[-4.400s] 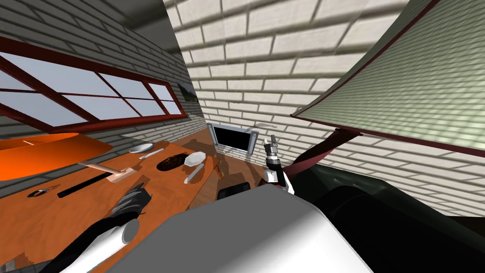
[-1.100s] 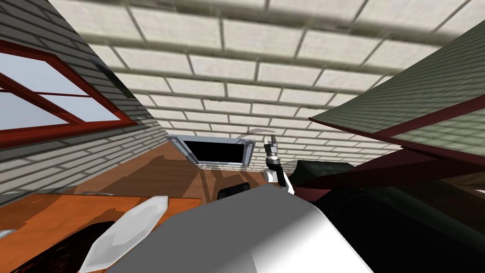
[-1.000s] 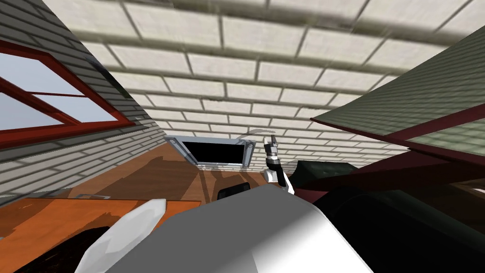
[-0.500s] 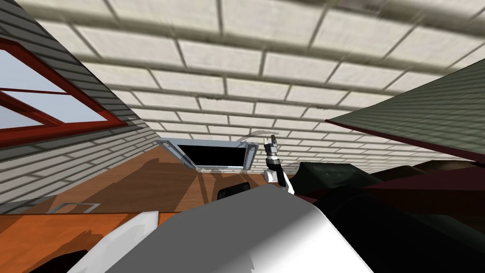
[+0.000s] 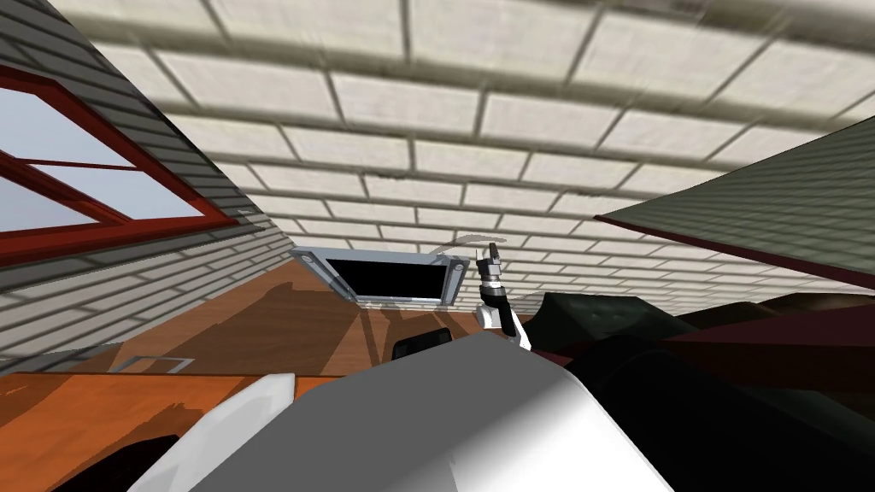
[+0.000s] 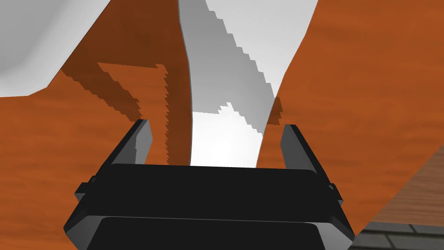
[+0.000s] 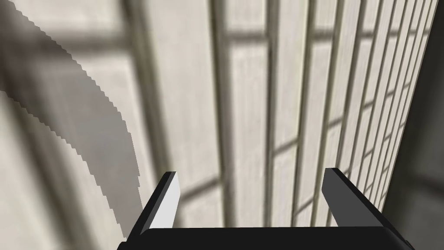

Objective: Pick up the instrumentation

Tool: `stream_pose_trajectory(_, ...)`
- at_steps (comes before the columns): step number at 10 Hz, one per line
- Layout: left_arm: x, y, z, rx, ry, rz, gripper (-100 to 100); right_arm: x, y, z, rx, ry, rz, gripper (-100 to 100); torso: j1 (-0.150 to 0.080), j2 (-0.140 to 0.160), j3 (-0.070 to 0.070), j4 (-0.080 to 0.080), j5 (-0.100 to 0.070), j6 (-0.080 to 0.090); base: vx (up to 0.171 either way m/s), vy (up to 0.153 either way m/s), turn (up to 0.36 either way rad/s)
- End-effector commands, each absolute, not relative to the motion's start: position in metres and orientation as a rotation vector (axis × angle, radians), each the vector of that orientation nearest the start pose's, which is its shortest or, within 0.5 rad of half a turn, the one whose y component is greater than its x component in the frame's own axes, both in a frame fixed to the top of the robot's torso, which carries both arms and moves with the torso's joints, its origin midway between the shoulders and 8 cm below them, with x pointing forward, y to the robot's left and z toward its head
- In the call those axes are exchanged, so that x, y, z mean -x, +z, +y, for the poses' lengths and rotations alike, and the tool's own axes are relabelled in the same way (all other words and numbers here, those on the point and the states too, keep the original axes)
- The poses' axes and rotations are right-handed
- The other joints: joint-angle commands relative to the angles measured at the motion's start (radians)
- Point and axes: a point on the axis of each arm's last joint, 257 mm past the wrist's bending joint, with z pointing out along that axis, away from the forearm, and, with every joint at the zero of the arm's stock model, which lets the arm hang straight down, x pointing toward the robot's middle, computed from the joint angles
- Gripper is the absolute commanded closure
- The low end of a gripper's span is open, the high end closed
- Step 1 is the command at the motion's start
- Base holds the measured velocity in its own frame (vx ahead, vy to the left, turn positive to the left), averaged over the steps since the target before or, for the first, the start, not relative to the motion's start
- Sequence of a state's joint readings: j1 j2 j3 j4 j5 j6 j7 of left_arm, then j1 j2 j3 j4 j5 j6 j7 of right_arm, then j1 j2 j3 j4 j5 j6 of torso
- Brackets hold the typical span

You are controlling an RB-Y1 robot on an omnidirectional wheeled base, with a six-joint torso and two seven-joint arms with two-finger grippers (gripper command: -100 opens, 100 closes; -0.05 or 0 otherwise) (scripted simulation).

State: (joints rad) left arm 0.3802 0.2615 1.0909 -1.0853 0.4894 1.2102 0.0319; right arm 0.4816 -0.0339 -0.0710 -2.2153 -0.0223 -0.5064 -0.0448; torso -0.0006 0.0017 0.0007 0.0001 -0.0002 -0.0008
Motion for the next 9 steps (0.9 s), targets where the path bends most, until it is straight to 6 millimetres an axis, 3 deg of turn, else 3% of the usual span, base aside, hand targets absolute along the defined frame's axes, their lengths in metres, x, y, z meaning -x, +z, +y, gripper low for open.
stream_pose_trajectory(1, 0.057, -0.539, 0.54, 3.134, -0.014, 0.251, 100, -0.352, 0.005, -0.305, -0.69, 1.283, 0.634, 0, 0.0, 0.0, 0.0, 0.0, 0.0, 0.0, 0.0, 0.0, 0.0)
stream_pose_trajectory(5, 0.057, -0.54, 0.538, 3.139, -0.014, 0.251, 100, -0.352, 0.005, -0.305, -0.69, 1.283, 0.634, 0, 0.002, -0.001, 0.0, 0.0, 0.0, 0.0, 0.0, 0.0, 0.0)
stream_pose_trajectory(6, 0.057, -0.54, 0.538, 3.139, -0.014, 0.25, 0, -0.352, 0.005, -0.305, -0.69, 1.283, 0.634, 0, 0.002, -0.001, 0.0, 0.0, 0.0, 0.0, 0.0, 0.0, 0.0)
stream_pose_trajectory(7, 0.06, -0.531, 0.544, 3.134, -0.012, 0.244, 100, -0.352, 0.005, -0.305, -0.69, 1.283, 0.634, 0, 0.002, -0.001, 0.0, 0.0, 0.0, 0.0, 0.007, -0.021, -0.035)
stream_pose_trajectory(9, 0.066, -0.52, 0.55, 3.134, -0.01, 0.235, 100, -0.352, 0.005, -0.305, -0.69, 1.283, 0.634, 0, -0.001, -0.002, -0.001, 0.0, -0.001, 0.0, 0.018, -0.034, -0.034)
